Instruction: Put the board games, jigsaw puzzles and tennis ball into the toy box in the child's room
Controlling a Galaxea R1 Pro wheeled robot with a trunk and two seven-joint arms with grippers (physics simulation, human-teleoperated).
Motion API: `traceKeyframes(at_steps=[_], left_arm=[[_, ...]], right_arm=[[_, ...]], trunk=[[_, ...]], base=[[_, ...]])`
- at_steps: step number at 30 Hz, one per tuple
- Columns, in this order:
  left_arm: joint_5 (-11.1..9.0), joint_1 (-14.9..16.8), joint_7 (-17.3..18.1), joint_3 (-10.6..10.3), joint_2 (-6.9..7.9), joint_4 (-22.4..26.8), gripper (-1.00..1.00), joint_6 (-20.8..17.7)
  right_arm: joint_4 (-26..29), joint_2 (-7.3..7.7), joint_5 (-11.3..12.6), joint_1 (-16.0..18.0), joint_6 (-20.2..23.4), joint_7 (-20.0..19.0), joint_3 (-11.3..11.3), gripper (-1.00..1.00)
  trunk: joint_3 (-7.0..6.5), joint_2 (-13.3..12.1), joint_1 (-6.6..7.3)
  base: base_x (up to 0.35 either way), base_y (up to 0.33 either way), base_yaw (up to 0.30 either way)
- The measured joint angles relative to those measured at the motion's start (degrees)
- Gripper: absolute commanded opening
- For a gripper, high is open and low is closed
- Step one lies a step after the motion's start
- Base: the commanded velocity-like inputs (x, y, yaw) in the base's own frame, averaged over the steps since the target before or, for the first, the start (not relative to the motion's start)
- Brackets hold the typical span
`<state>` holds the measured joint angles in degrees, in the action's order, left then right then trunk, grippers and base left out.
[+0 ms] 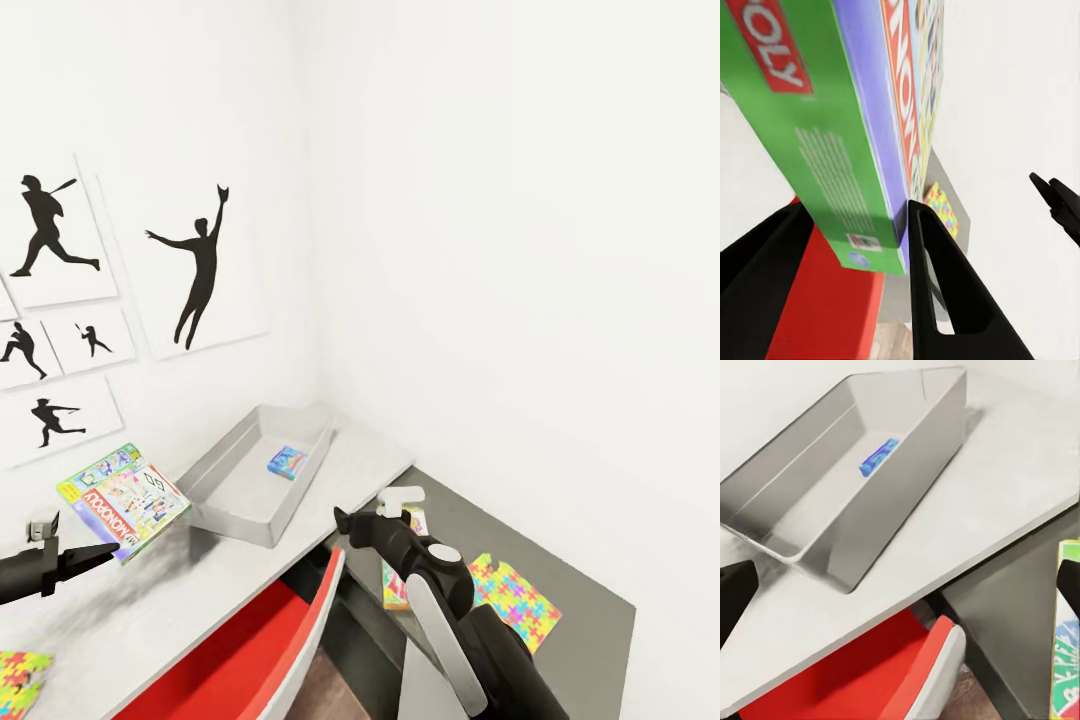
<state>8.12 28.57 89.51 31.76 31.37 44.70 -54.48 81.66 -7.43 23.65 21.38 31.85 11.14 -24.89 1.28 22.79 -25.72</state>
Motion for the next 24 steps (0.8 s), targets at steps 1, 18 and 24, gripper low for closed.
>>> traceKeyframes(at_steps=[1,18,24], left_arm=[[0.0,0.0,0.0,0.0,0.00,0.0,-1.00,0.0],[0.0,0.0,0.0,0.0,0.02,0.0,-1.00,0.1],[-0.1,0.0,0.0,0.0,0.03,0.0,-1.00,0.1]], right_arm=[[0.0,0.01,0.0,0.0,0.0,0.0,0.0,1.00],[0.1,0.04,0.0,0.0,-0.1,-0.1,0.0,1.00],[0.1,0.04,0.0,0.0,-0.1,-0.1,0.0,1.00]], trunk=[[0.00,0.0,0.00],[0.00,0.0,-0.01],[0.00,0.0,-0.01]], base=[[0.233,0.081,0.022],[0.171,0.060,0.002],[0.066,0.023,0.000]])
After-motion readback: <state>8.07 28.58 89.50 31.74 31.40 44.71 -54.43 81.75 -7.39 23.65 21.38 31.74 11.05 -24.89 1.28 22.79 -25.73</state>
